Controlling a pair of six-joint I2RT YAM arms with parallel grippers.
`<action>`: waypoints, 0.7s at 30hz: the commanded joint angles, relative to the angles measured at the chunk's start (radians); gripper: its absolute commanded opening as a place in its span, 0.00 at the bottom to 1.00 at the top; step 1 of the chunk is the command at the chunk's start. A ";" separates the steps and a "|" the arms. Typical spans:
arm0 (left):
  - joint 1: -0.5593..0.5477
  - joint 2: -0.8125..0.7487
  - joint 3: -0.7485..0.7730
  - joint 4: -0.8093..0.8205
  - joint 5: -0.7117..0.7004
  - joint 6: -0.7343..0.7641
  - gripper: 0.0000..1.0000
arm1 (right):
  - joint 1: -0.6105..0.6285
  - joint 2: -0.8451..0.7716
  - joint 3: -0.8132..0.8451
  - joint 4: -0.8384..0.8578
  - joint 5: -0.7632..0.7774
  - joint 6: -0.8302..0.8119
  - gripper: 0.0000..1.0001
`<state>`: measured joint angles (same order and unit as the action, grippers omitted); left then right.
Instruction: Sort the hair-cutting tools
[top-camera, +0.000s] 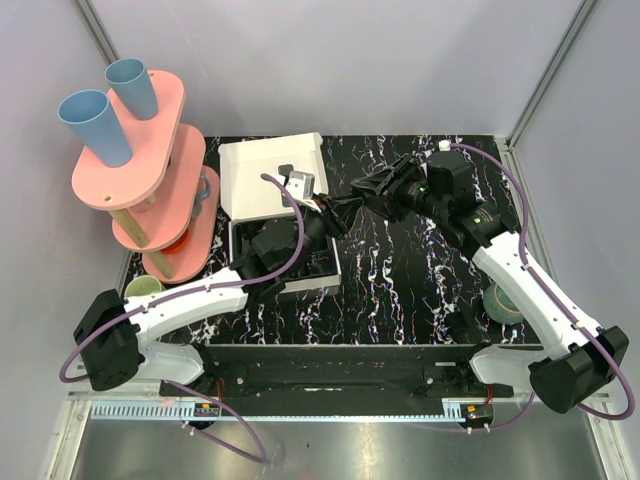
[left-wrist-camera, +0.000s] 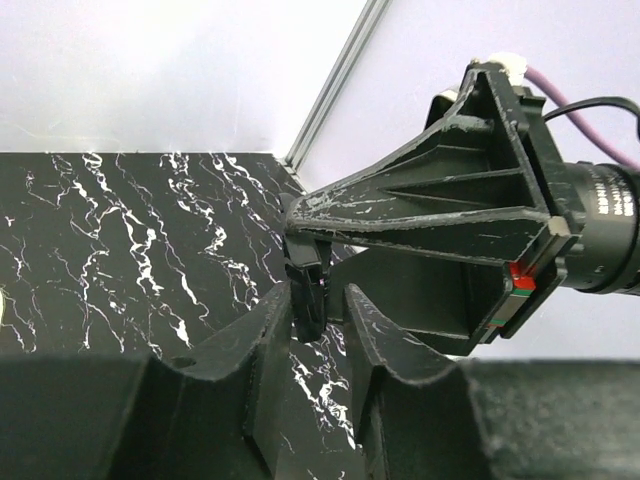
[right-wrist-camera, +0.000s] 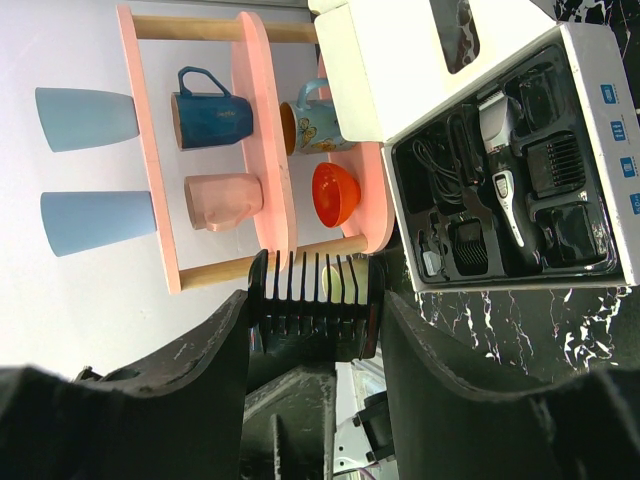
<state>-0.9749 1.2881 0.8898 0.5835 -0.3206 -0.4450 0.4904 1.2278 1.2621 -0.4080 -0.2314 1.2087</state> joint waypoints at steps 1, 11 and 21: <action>-0.002 0.010 0.066 0.018 -0.015 -0.001 0.29 | -0.003 -0.001 0.013 0.054 -0.020 -0.012 0.24; -0.002 0.017 0.070 0.006 -0.044 -0.004 0.10 | -0.003 0.006 0.007 0.058 -0.026 -0.015 0.25; -0.001 0.045 0.121 -0.068 -0.043 -0.014 0.00 | -0.003 0.013 -0.007 0.061 -0.028 -0.006 0.44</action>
<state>-0.9737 1.3209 0.9543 0.5091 -0.3569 -0.4538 0.4831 1.2366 1.2602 -0.3786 -0.2279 1.2098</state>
